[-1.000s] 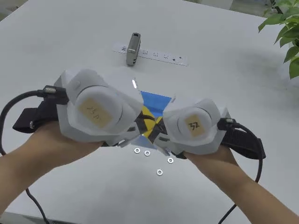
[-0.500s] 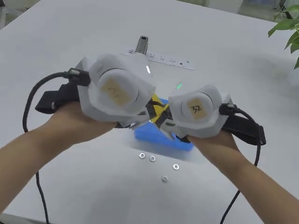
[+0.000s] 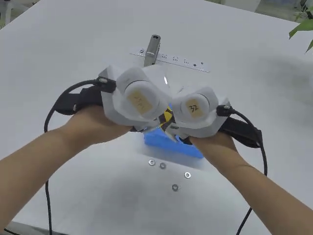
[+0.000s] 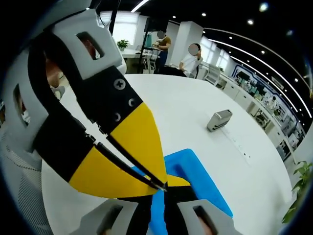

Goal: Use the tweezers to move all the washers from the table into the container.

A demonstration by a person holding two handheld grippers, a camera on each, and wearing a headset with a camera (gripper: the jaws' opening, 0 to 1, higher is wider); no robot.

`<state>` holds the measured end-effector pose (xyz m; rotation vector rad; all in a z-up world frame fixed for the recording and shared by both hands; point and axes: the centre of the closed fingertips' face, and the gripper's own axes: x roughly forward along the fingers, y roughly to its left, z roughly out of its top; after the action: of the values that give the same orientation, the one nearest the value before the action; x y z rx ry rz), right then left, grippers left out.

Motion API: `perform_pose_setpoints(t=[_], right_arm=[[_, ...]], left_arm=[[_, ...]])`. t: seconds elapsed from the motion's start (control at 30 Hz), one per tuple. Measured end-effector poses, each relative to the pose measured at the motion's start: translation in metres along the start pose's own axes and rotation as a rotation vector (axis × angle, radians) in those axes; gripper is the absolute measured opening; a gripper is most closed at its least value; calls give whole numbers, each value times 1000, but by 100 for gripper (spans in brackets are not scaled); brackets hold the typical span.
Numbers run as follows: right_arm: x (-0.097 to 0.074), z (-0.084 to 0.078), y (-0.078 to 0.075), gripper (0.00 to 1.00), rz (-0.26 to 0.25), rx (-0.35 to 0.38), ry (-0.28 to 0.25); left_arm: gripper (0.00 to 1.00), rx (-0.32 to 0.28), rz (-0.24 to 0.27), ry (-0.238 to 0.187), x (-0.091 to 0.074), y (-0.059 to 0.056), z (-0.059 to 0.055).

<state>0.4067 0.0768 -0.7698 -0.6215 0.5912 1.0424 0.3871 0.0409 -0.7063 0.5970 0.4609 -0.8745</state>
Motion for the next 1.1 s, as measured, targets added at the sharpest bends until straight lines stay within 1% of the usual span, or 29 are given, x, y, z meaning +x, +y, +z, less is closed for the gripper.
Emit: perform_pose_setpoints(t=[0.13, 0.27, 0.4, 0.6, 0.77, 0.87, 0.93, 1.1], right_arm=[[8, -4, 2, 4, 5, -9, 22], [12, -6, 3, 4, 10, -5, 30], [15, -9, 3, 4, 13, -7, 38], [17, -8, 3, 4, 17, -7, 39], [18, -8, 3, 5, 23, -7, 42], [17, -7, 3, 5, 25, -9, 41], [13, -4, 5, 5, 20, -11, 35], [2, 4, 6, 5, -4, -34, 5]], left_arm=[[0, 8, -5, 25, 5, -1, -9], [0, -4, -5, 31, 7, 1, -14], [0, -18, -4, 32, 8, 1, -17], [0, -27, 3, 34, 8, 2, -18], [0, -47, 5, 31, 7, 4, -18], [0, -39, 8, 36, 7, 2, -17], [0, -29, 9, 34, 3, 0, -14], [0, -10, 31, 22, -8, -1, -6]])
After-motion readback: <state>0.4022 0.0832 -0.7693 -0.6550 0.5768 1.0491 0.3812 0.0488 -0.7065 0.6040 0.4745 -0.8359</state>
